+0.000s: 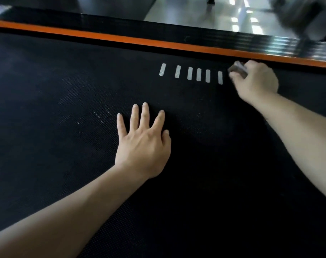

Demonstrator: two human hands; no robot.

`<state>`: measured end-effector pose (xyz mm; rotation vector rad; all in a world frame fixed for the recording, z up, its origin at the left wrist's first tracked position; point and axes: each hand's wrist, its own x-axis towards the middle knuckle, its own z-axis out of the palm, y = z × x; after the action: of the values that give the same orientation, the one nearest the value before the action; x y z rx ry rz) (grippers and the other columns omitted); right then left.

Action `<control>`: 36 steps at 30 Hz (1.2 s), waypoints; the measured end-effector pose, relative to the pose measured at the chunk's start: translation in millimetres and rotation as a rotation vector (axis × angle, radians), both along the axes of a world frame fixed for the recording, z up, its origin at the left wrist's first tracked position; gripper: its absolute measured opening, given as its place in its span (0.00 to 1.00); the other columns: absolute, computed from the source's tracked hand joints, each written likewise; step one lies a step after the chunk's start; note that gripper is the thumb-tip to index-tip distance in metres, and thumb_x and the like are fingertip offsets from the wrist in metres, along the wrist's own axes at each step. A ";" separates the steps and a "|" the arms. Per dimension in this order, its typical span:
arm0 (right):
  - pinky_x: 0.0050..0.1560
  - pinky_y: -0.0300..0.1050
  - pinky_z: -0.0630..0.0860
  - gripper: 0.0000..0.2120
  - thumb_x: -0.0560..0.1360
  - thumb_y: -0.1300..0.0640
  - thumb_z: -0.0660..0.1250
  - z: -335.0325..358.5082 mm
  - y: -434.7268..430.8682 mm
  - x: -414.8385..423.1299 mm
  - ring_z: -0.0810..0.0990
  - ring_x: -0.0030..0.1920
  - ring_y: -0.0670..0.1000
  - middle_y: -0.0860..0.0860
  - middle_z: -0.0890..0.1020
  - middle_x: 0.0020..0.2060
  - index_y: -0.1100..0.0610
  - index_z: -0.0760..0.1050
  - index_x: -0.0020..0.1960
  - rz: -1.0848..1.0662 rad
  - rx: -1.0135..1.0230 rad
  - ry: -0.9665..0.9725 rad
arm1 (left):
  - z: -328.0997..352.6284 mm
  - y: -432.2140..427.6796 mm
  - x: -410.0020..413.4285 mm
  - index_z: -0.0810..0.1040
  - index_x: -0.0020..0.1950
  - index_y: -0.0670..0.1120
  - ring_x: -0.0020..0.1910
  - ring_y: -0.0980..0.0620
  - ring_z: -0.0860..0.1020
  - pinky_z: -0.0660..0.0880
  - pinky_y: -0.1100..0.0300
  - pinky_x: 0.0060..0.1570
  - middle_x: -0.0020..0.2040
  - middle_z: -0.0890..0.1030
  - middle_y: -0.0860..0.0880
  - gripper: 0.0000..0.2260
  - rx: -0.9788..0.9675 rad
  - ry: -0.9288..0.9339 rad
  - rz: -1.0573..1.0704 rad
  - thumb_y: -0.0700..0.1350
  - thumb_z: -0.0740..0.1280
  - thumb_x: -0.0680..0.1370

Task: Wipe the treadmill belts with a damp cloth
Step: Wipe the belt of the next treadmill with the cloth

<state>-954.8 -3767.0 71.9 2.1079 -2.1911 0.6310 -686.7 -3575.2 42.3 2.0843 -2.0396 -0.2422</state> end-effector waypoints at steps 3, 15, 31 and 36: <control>0.35 0.46 0.69 0.17 0.79 0.42 0.66 -7.2 47.6 2.9 0.74 0.38 0.53 0.52 0.75 0.40 0.55 0.71 0.44 0.329 0.035 0.083 | 1.1 -0.5 -0.7 0.55 0.83 0.55 0.84 0.43 0.41 0.36 0.36 0.79 0.85 0.49 0.44 0.26 0.011 0.001 0.005 0.57 0.49 0.84; 0.38 0.46 0.68 0.15 0.78 0.43 0.67 -9.6 128.4 5.7 0.73 0.38 0.52 0.49 0.72 0.38 0.51 0.68 0.42 0.470 0.066 0.032 | 6.9 1.3 -6.5 0.61 0.82 0.54 0.84 0.42 0.45 0.39 0.36 0.79 0.84 0.54 0.44 0.25 0.020 0.037 -0.020 0.57 0.52 0.84; 0.34 0.44 0.61 0.16 0.78 0.42 0.66 -4.1 155.5 -25.2 0.73 0.38 0.53 0.47 0.70 0.37 0.50 0.66 0.42 0.221 0.007 0.035 | 2.4 15.3 -19.3 0.58 0.83 0.54 0.84 0.43 0.42 0.37 0.38 0.80 0.85 0.50 0.44 0.27 0.045 0.013 -0.088 0.60 0.52 0.84; 0.37 0.46 0.66 0.16 0.77 0.42 0.68 -15.6 230.9 6.8 0.70 0.38 0.51 0.45 0.68 0.38 0.48 0.65 0.40 0.431 -0.021 -0.036 | 2.5 14.3 -20.2 0.57 0.83 0.54 0.84 0.42 0.42 0.38 0.38 0.80 0.85 0.50 0.44 0.28 0.040 -0.001 -0.084 0.60 0.52 0.84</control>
<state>-948.0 -3536.1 56.2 2.5959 -1.7380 0.7119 -706.8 -3560.9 44.8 2.0243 -2.1431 -0.2984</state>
